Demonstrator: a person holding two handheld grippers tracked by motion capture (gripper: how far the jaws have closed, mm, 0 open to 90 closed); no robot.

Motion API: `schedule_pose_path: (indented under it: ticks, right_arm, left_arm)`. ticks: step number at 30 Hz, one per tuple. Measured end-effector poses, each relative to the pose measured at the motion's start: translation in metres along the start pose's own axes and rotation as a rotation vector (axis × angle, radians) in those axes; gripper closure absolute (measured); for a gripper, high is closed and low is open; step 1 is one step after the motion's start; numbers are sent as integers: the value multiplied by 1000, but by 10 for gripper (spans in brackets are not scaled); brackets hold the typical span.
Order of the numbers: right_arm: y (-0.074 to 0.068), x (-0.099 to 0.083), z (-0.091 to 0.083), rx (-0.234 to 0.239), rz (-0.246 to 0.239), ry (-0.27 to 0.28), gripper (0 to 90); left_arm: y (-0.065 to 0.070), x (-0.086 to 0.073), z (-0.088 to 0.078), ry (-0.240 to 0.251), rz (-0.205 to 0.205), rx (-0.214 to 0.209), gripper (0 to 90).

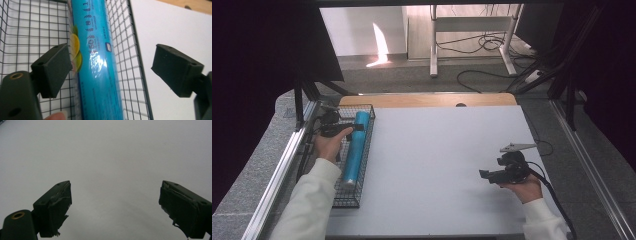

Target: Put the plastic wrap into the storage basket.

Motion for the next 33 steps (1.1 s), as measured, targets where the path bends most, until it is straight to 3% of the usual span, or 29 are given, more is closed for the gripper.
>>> schedule_pose_path:
  ticks: [5,7,9,11,13,16,18,19,20,21,23,26,28,31,33]
  right_arm:
    - [0,0,-1,-1,-4,1,115]
    - [-1,0,0,5,-6,5,115]
    - [-2,0,0,5,-13,7,115]
    - [-2,0,0,3,-24,8,115]
    - [-3,0,0,2,-43,19,115]
    - [-5,3,-2,16,-59,49,115]
    - [-8,4,-4,26,-71,73,115]
    - [-9,5,-6,32,-76,86,115]
    - [-10,6,-8,38,-80,99,115]
    - [-11,7,-9,48,-86,116,115]
    - [-14,8,-13,60,-104,141,114]
    - [-18,7,-17,71,-128,164,114]
    - [-24,6,-22,114,-133,193,115]
    - [-27,3,-24,140,-137,216,115]
    - [-29,2,-23,146,-152,222,115]
  left_arm:
    - [12,-7,-21,21,152,-1,132]
    - [23,-10,-34,53,210,-26,135]
    - [35,-12,-50,116,251,-58,159]
    - [46,-17,-65,148,288,-88,165]
    - [58,-26,-77,164,318,-123,168]
    - [77,-46,-86,148,360,-187,168]
    - [89,-61,-89,132,383,-229,167]
    - [89,-61,-89,132,383,-229,167]
    - [100,-77,-89,122,398,-269,167]
    - [100,-77,-89,122,398,-269,167]
    - [114,-100,-84,96,421,-316,168]
    - [120,-113,-78,86,458,-320,168]
    - [124,-126,-70,86,495,-321,168]
    - [124,-132,-65,88,514,-305,172]
    - [125,-132,-64,95,506,-313,173]
Point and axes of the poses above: each handheld gripper's, and its own axes: z roughly forward along the jaws, x roughly out of its top, y roughly to its right, the point moved 8 cm from there along z, roughly forward along the jaws, and after that the axes turned 8 degrees about y, right-handed, at the moved point
